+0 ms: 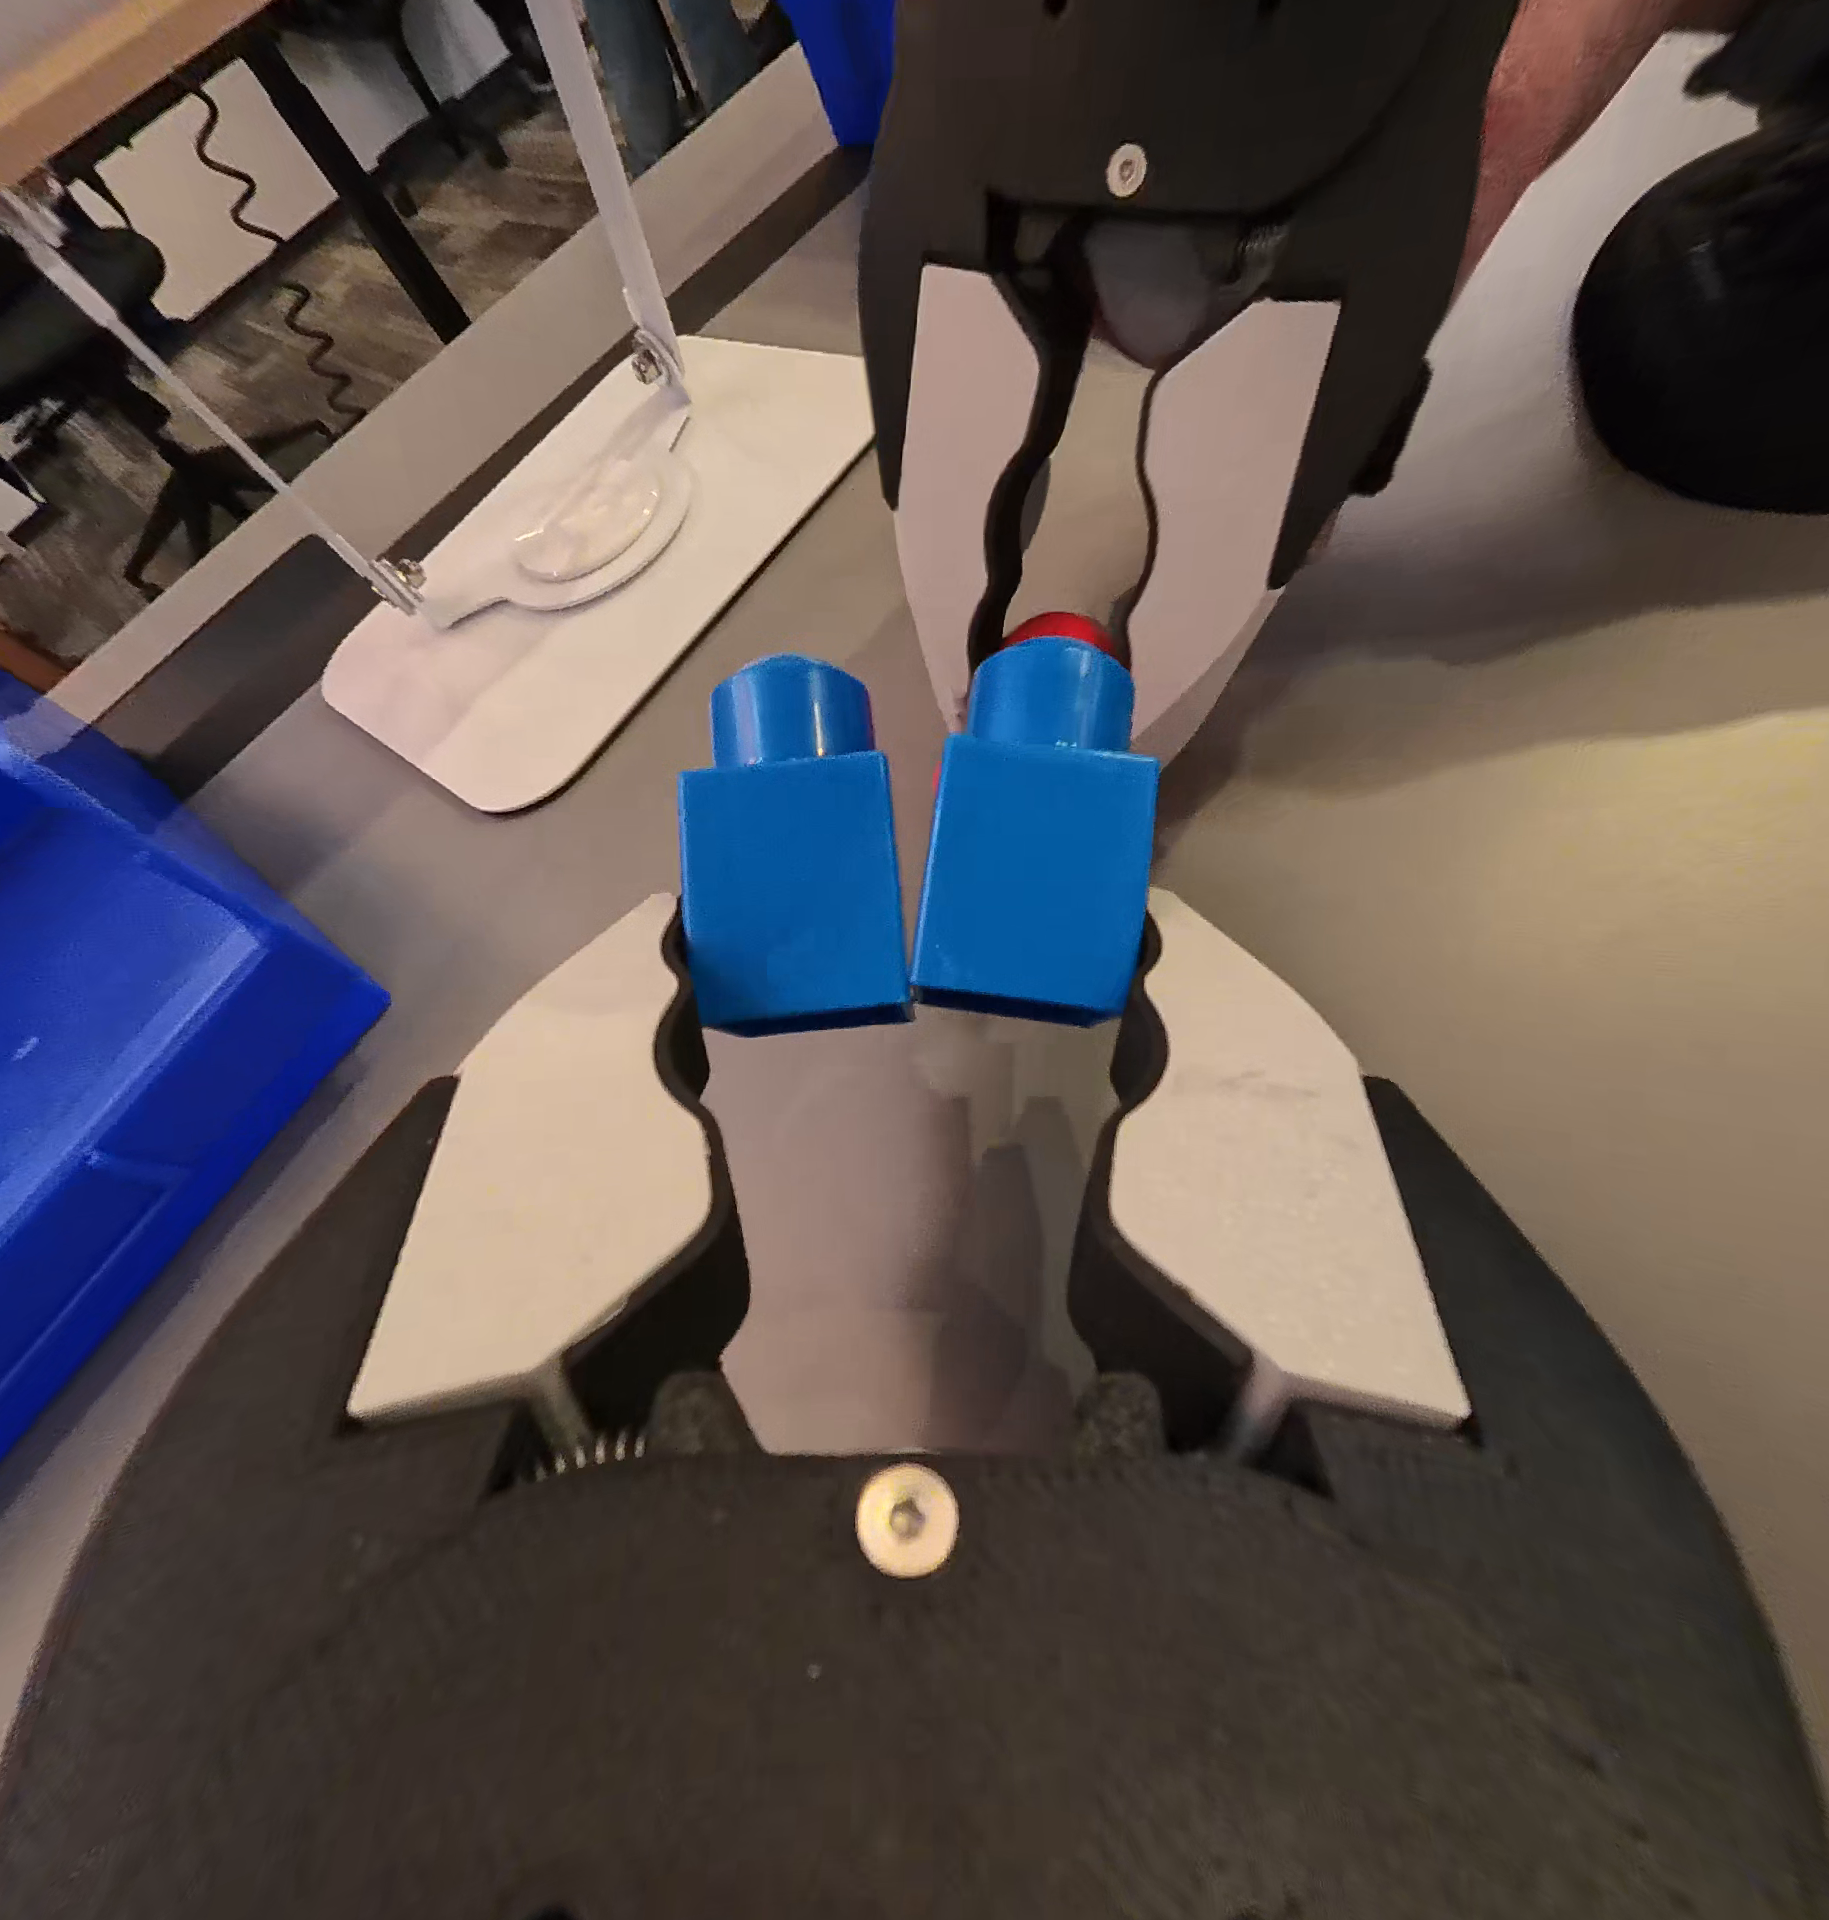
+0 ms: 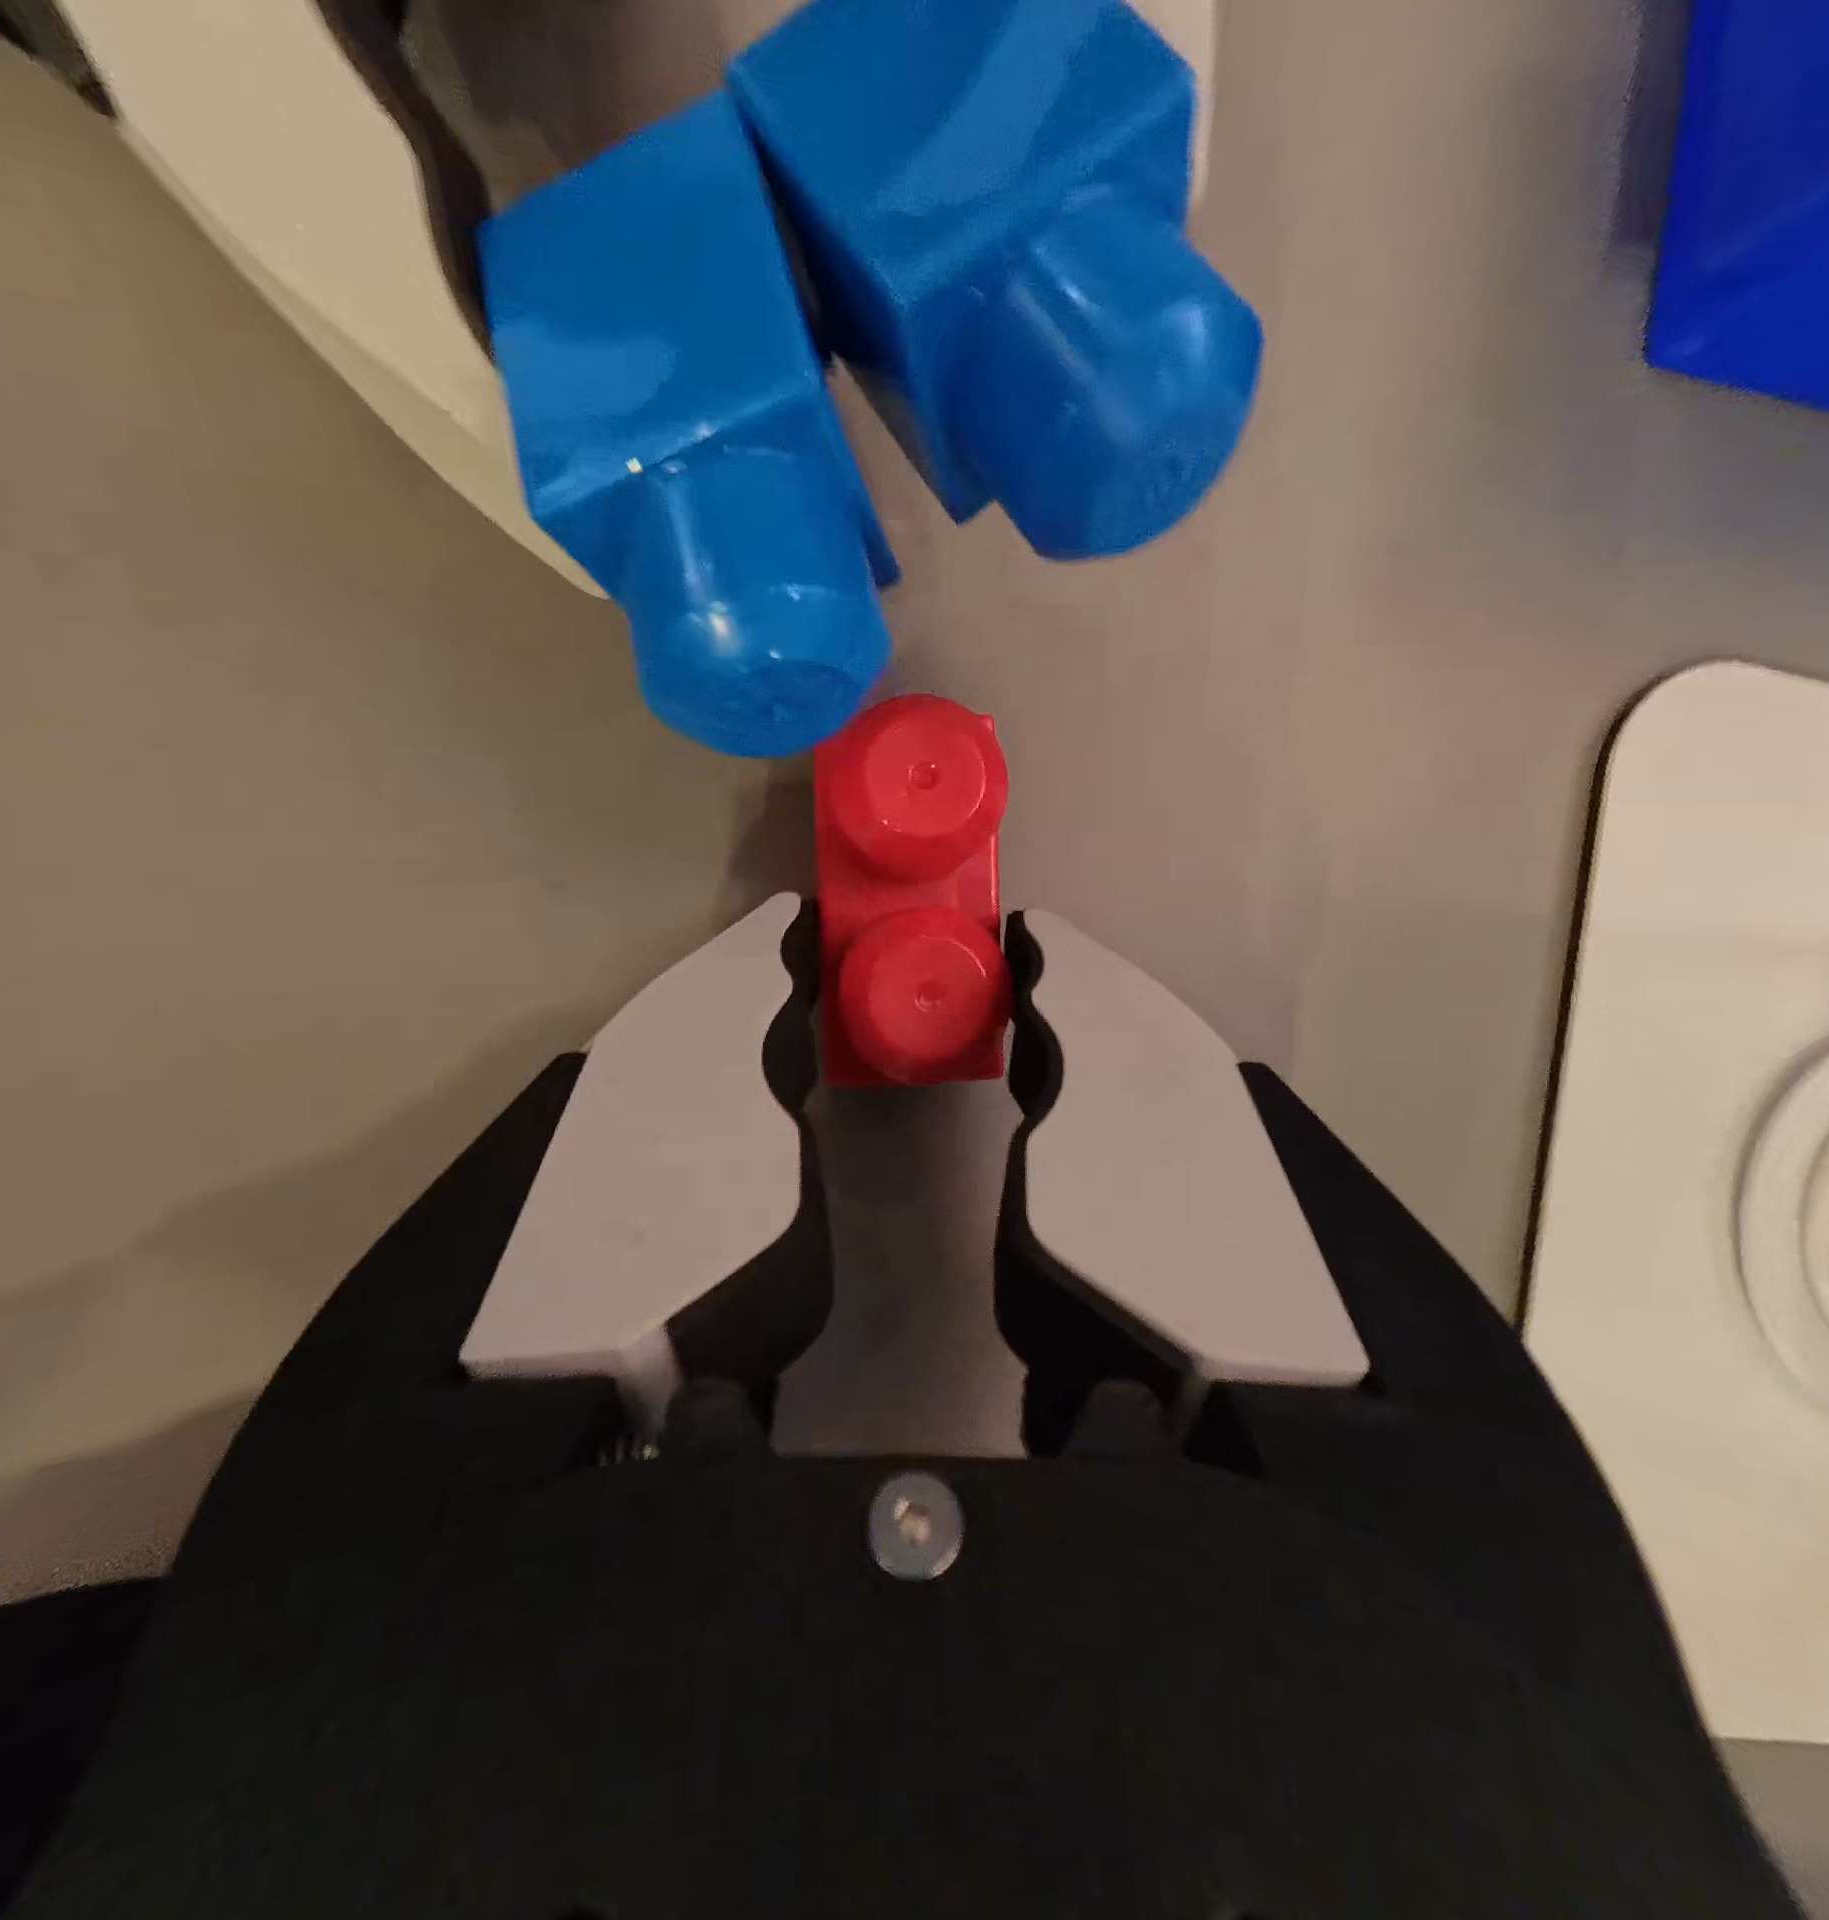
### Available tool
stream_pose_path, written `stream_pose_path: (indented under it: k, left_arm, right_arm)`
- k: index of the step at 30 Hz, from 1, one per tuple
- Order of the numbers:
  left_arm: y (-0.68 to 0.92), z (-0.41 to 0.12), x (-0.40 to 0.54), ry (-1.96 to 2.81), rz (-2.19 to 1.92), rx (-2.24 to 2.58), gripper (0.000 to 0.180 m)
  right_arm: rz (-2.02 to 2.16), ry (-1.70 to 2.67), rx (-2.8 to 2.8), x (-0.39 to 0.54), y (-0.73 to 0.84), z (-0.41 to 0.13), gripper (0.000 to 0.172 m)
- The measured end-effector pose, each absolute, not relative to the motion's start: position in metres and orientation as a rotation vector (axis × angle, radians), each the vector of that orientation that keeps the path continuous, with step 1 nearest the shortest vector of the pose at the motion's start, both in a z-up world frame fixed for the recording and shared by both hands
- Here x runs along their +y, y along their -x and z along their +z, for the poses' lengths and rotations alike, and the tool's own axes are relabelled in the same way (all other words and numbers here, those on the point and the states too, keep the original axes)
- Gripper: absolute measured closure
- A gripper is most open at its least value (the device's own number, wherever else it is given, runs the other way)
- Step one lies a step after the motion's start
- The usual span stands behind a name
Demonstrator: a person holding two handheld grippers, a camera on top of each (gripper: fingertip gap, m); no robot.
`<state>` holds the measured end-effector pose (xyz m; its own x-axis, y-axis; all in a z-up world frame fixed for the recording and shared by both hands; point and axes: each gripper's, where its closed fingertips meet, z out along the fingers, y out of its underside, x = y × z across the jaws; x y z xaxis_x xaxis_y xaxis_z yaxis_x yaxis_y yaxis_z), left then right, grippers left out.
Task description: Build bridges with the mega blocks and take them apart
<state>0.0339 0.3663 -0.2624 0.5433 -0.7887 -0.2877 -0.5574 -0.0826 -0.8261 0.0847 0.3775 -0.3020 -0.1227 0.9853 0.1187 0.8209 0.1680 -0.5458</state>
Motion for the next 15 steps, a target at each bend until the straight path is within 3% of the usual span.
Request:
stream_pose_path:
  k: [6, 13, 15]
  left_arm:
    - [-0.023, -0.244, 0.372, 1.696, -0.225, 1.061, 0.104]
    - [-0.012, -0.211, 0.384, 1.630, -0.111, 0.925, 0.104]
    - [-0.014, -0.204, 0.386, 1.618, -0.091, 0.894, 0.104]
  right_arm:
    - [0.754, 1.914, -1.651, 0.391, -0.089, -0.285, 0.138]
    - [1.641, 1.790, -0.743, 0.397, -0.083, -0.185, 0.138]
    - [1.726, 1.758, -0.621, 0.396, -0.080, -0.178, 0.138]
